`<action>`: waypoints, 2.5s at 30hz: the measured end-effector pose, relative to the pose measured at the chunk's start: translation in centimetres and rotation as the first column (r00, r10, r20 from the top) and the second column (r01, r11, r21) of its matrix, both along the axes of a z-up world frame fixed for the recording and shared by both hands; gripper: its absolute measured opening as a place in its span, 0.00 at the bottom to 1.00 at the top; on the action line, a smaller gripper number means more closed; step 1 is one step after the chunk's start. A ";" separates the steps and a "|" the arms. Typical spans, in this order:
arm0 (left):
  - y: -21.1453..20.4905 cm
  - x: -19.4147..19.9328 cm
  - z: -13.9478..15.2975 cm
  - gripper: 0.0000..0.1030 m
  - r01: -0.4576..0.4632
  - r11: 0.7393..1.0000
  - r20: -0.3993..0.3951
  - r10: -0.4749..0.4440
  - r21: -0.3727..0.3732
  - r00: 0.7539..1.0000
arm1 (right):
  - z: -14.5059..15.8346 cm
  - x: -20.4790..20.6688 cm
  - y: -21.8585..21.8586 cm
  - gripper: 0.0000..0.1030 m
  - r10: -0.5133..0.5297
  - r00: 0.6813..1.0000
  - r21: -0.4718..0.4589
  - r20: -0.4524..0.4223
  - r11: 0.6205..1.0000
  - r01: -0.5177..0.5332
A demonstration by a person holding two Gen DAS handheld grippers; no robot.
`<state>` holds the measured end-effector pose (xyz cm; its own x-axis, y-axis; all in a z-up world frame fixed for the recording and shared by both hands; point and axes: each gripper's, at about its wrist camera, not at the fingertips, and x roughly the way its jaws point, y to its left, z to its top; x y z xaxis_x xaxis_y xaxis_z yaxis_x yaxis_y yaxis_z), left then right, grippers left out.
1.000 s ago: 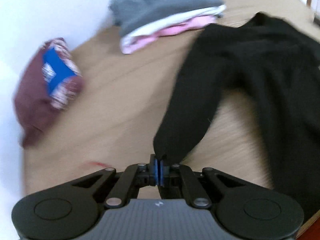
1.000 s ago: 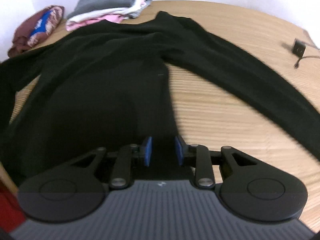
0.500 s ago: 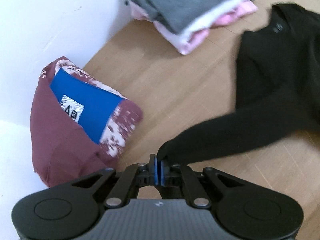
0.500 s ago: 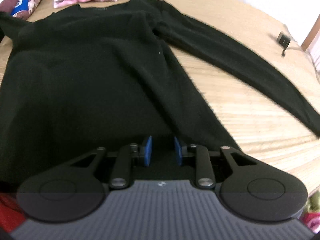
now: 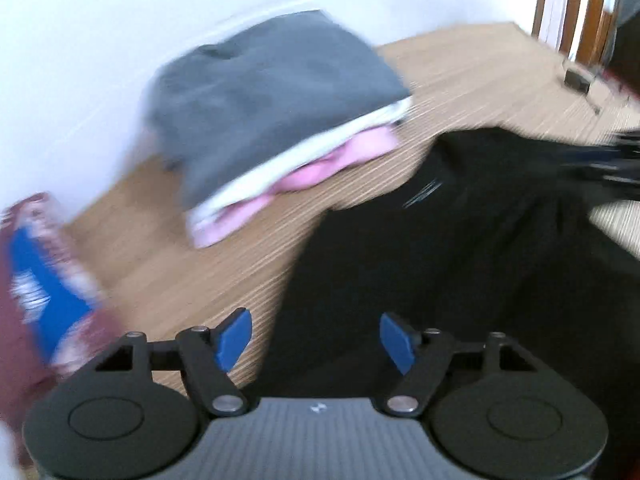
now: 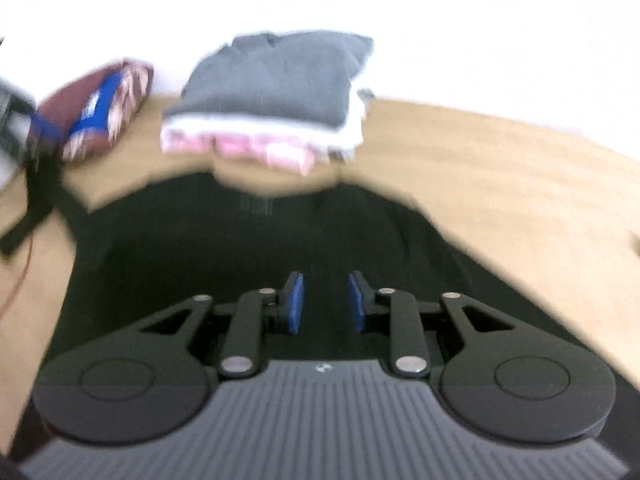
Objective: Fold clothes
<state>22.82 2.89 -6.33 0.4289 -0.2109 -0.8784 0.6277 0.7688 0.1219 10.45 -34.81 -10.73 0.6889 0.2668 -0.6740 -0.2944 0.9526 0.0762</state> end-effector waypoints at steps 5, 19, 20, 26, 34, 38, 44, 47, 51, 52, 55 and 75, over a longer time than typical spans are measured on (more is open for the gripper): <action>-4.1 5.3 -7.2 0.54 -0.199 0.980 -0.146 0.199 0.014 0.969 | -4.8 11.1 0.6 0.26 -0.044 0.983 0.005 -0.179 0.999 0.045; -0.8 6.5 -6.1 0.56 -0.459 0.881 0.055 0.467 -0.113 0.883 | -8.0 15.7 2.8 0.26 -0.098 0.990 -0.087 -0.097 0.992 0.090; 0.1 3.2 -4.5 0.59 -0.451 0.885 0.079 0.461 -0.115 0.884 | -7.6 14.3 2.2 0.26 -0.097 0.993 -0.093 -0.074 0.992 0.090; 6.8 -20.0 -0.5 0.79 -0.435 0.880 -0.041 0.436 -0.192 0.899 | -5.0 -2.2 -6.1 0.27 -0.033 0.999 0.152 0.001 0.988 0.033; 9.1 -30.8 -6.5 0.79 -0.605 0.787 -0.293 0.554 -0.121 0.779 | -7.2 -23.4 -13.5 0.29 -0.107 0.959 0.077 -0.262 0.988 0.132; 7.1 -30.7 -6.0 0.82 -0.482 0.859 -0.279 0.426 -0.172 0.860 | -7.2 -26.5 -12.0 0.13 -0.105 0.968 0.038 -0.227 0.992 0.116; 8.8 -33.3 -5.4 0.05 -0.568 0.787 -0.248 0.515 -0.242 0.820 | -5.6 -29.7 -8.6 0.08 -0.208 0.961 -0.011 -0.182 0.978 0.210; 11.6 -36.5 -5.1 0.05 -0.652 0.709 -0.270 0.594 -0.268 0.758 | -4.7 -32.2 -8.4 0.08 -0.257 0.949 -0.006 -0.182 0.966 0.260; 13.8 -39.7 -5.1 0.12 -0.704 0.670 -0.269 0.651 -0.238 0.710 | -5.6 -34.3 -8.9 0.08 -0.307 0.915 0.010 -0.260 0.947 0.321; 14.4 -40.1 -5.4 0.17 -0.719 0.656 -0.287 0.660 -0.229 0.694 | -6.1 -34.6 -9.1 0.10 -0.314 0.904 0.014 -0.290 0.943 0.332; 16.4 -40.0 -5.5 0.67 -0.765 0.616 -0.327 0.696 -0.187 0.640 | -7.2 -34.6 -10.7 0.18 -0.364 0.852 0.056 -0.376 0.909 0.413; 24.3 -14.4 -2.8 0.77 -0.571 0.719 0.186 0.546 0.396 0.817 | -8.8 -2.1 -21.1 0.23 -0.422 0.904 -0.120 -0.063 0.903 0.413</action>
